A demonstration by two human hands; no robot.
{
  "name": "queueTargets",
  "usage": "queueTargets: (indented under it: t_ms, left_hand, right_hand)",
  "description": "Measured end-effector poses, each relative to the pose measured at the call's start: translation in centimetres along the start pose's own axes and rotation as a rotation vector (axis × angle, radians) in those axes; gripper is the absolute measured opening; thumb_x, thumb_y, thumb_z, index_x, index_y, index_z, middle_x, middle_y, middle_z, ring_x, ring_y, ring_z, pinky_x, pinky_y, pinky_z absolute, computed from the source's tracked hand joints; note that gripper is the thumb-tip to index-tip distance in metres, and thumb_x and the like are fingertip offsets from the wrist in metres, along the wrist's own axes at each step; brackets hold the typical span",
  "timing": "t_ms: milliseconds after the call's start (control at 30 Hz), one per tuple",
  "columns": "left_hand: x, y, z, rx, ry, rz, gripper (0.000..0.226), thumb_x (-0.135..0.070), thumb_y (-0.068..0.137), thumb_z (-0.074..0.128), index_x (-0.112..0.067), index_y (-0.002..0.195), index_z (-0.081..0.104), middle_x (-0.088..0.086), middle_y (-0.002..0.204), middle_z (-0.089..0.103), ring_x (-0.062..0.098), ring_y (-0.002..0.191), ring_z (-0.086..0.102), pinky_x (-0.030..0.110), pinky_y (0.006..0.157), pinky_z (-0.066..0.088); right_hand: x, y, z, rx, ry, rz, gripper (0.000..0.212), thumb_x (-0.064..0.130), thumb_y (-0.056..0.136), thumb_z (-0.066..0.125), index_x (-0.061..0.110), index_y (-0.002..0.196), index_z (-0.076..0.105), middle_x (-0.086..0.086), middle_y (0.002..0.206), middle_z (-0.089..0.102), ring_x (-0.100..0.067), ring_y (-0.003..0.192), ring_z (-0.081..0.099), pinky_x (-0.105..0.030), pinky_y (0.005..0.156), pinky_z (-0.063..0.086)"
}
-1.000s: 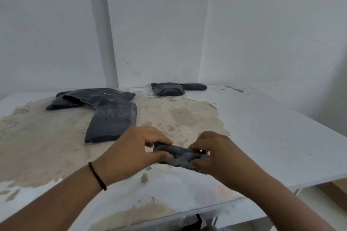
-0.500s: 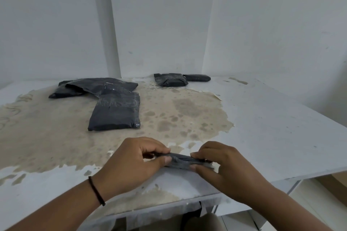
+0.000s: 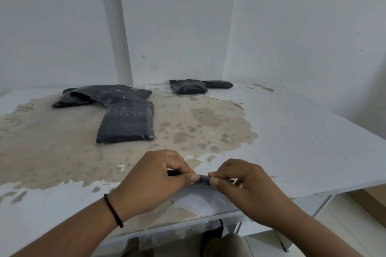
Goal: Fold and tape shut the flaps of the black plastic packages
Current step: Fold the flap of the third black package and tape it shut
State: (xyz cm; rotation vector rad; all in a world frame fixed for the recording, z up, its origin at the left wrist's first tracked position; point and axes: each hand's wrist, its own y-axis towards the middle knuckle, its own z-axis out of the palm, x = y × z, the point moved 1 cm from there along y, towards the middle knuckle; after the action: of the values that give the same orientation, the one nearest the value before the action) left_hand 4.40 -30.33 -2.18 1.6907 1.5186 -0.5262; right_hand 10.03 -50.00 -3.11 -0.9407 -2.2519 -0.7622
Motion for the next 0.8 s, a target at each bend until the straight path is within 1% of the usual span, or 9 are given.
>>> queueTargets:
  t_ms: [100, 167, 300, 367, 433, 533, 633, 700, 800]
  left_hand:
    - [0.2, 0.4, -0.6, 0.068, -0.086, -0.092, 0.002, -0.027, 0.073, 0.078, -0.026, 0.072, 0.079, -0.011, 0.077, 0.073, 0.002, 0.072, 0.066, 0.013, 0.068, 0.05]
    - [0.4, 0.8, -1.2, 0.135, -0.146, -0.118, 0.009, -0.032, 0.068, 0.079, -0.025, 0.074, 0.08, -0.009, 0.079, 0.075, 0.004, 0.073, 0.067, 0.012, 0.068, 0.048]
    - [1.0, 1.6, -1.9, 0.198, -0.171, -0.144, 0.022, -0.043, 0.064, 0.074, -0.027, 0.078, 0.08, -0.002, 0.083, 0.077, 0.029, 0.083, 0.068, 0.038, 0.078, 0.055]
    - [1.2, 1.8, -2.1, 0.217, -0.159, -0.134, 0.025, -0.046, 0.067, 0.071, -0.026, 0.08, 0.08, -0.006, 0.087, 0.077, 0.024, 0.084, 0.07, 0.038, 0.083, 0.056]
    - [1.2, 1.8, -2.2, 0.222, -0.095, -0.08, 0.033, -0.051, 0.07, 0.066, -0.024, 0.082, 0.079, -0.012, 0.089, 0.075, 0.014, 0.083, 0.07, 0.034, 0.082, 0.056]
    - [0.7, 0.9, -2.1, 0.23, 0.02, 0.011, 0.037, -0.056, 0.063, 0.074, -0.03, 0.088, 0.077, -0.017, 0.091, 0.072, 0.002, 0.087, 0.067, 0.019, 0.078, 0.054]
    - [0.9, 0.4, -1.9, 0.138, 0.203, 0.104, 0.031, -0.045, 0.067, 0.08, -0.037, 0.096, 0.074, -0.024, 0.092, 0.07, -0.007, 0.09, 0.064, 0.01, 0.079, 0.049]
    - [1.3, 0.4, -2.0, 0.104, 0.133, 0.05, 0.026, -0.036, 0.072, 0.078, -0.038, 0.097, 0.074, -0.025, 0.092, 0.071, -0.01, 0.089, 0.064, 0.008, 0.08, 0.048]
    - [2.0, 0.5, -2.3, 0.156, -0.04, -0.064, 0.023, -0.027, 0.076, 0.074, -0.039, 0.096, 0.073, -0.024, 0.094, 0.073, -0.005, 0.091, 0.067, 0.012, 0.084, 0.05]
  right_hand:
    - [0.2, 0.1, -0.3, 0.064, 0.107, 0.165, 0.008, 0.033, 0.082, 0.069, 0.031, 0.086, 0.076, 0.01, 0.083, 0.068, 0.003, 0.081, 0.06, -0.006, 0.066, 0.04]
    - [0.1, 0.3, -0.7, 0.13, 0.167, 0.292, 0.011, 0.038, 0.08, 0.07, 0.034, 0.089, 0.075, 0.016, 0.085, 0.07, 0.006, 0.081, 0.06, -0.005, 0.065, 0.04]
    - [-0.1, 0.6, -1.5, 0.225, 0.281, 0.415, 0.021, 0.046, 0.078, 0.068, 0.03, 0.087, 0.077, 0.014, 0.092, 0.073, -0.01, 0.095, 0.064, -0.02, 0.082, 0.044]
    - [-0.1, 0.7, -1.6, 0.242, 0.313, 0.438, 0.027, 0.049, 0.08, 0.064, 0.026, 0.087, 0.078, 0.016, 0.099, 0.073, -0.006, 0.1, 0.063, -0.024, 0.088, 0.042]
    - [-0.1, 0.7, -1.6, 0.23, 0.327, 0.438, 0.026, 0.048, 0.081, 0.063, 0.027, 0.081, 0.078, 0.022, 0.095, 0.072, 0.004, 0.094, 0.061, -0.021, 0.083, 0.04]
    - [-0.1, 0.7, -1.3, 0.183, 0.311, 0.404, 0.026, 0.047, 0.082, 0.063, 0.026, 0.079, 0.077, 0.027, 0.068, 0.065, 0.012, 0.066, 0.057, -0.012, 0.064, 0.036]
    - [-0.4, 0.6, -1.2, 0.165, 0.301, 0.363, 0.031, 0.042, 0.086, 0.061, 0.015, 0.086, 0.077, 0.029, 0.06, 0.062, 0.015, 0.057, 0.054, -0.004, 0.055, 0.037]
    - [-0.2, 0.5, -1.3, 0.162, 0.29, 0.333, 0.027, 0.041, 0.086, 0.06, 0.021, 0.08, 0.076, 0.028, 0.061, 0.063, 0.012, 0.058, 0.055, -0.001, 0.055, 0.037]
    - [-0.3, 0.4, -1.5, 0.115, 0.216, 0.249, 0.022, 0.051, 0.075, 0.062, 0.034, 0.066, 0.072, 0.012, 0.07, 0.069, -0.001, 0.061, 0.057, -0.01, 0.058, 0.043]
